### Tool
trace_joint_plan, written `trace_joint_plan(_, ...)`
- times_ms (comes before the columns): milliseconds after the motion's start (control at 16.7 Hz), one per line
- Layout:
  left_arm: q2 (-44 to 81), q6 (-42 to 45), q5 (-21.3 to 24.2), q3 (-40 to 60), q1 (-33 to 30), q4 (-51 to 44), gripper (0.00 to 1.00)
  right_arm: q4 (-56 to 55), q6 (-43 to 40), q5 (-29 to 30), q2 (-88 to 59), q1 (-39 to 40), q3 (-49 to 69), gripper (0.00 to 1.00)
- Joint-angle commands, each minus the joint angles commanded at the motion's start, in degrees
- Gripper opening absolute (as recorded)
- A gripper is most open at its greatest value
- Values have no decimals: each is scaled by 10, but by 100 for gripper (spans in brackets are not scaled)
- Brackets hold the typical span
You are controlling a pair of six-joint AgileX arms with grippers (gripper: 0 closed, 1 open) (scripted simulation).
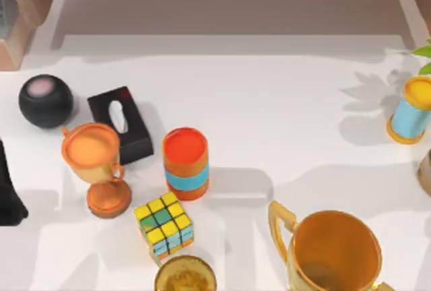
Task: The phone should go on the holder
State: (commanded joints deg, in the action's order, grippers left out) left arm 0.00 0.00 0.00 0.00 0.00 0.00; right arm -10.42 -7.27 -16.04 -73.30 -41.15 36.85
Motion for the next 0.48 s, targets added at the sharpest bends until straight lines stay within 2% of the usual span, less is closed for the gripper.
trace_joint_plan(360,0,0,0,0,0,0,100,0,0,0,0,0,0,98)
trace_joint_plan(480,0,0,0,0,0,0,100,0,0,0,0,0,0,100)
